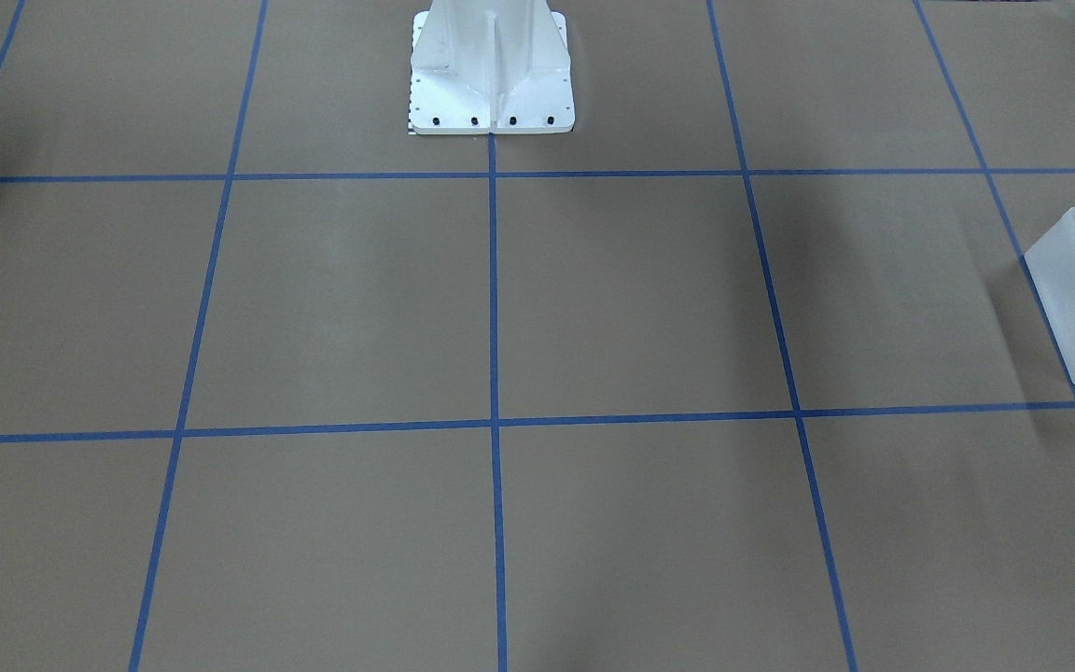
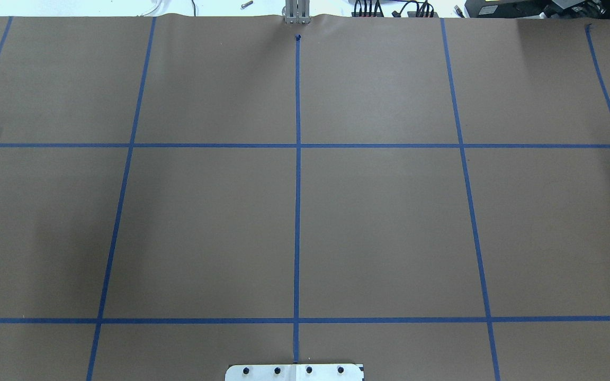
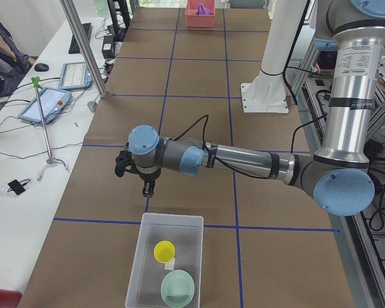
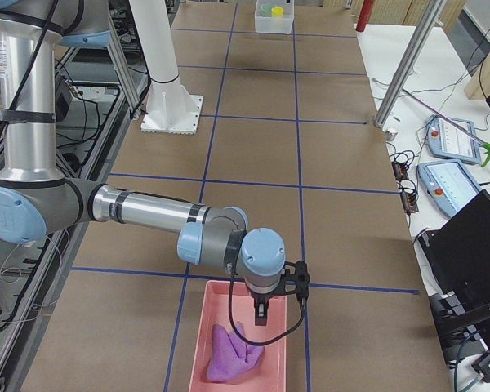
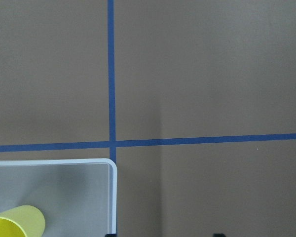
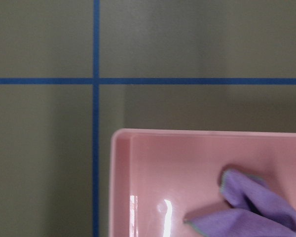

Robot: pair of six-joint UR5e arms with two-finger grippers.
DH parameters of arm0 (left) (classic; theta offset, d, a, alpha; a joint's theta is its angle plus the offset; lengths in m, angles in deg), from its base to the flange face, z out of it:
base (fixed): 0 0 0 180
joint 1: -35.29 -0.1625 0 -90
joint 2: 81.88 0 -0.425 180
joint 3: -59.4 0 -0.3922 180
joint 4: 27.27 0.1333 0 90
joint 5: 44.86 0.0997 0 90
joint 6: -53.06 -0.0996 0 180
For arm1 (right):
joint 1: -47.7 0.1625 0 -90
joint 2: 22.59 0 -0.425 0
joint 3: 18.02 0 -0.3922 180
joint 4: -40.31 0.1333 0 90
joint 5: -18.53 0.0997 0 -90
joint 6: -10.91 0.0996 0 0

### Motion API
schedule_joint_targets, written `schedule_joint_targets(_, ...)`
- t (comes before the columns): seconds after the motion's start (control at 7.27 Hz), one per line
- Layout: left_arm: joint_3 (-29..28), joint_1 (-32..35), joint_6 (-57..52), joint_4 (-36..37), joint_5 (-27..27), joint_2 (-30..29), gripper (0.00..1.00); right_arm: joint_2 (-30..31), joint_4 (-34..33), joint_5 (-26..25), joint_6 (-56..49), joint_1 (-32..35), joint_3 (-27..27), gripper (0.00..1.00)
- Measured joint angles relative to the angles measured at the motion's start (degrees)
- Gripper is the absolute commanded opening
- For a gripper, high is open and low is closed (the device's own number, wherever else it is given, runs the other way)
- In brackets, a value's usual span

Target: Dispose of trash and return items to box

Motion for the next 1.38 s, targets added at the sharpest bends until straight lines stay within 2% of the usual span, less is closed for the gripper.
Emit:
schedule_joint_targets(0.14,3.43,-0.83,0.28,3.59,1.39,0.03,0.94,-0.04,0.04,0.72,4.92,-3.25,-2.71,1.0)
schedule_joint_targets(0.28,5.25,-1.21,-0.23,5.46,2.47,0.09,0.97,-0.08,0.11,1.14,9.16,-6.43,-4.74,1.0)
schedule_joint_targets(0.69,5.46,-1.41,-7.35,6.71,6.49,1.46,0.98,0.02,0.1,1.99,19.88,-12.88,-11.02,1.0)
schedule_joint_targets(1.38,-0.27,0.63,-9.16,6.28,5.39,3.29,0.98,-0.02,0.08,0.47,20.5,-13.78,-13.06,1.0)
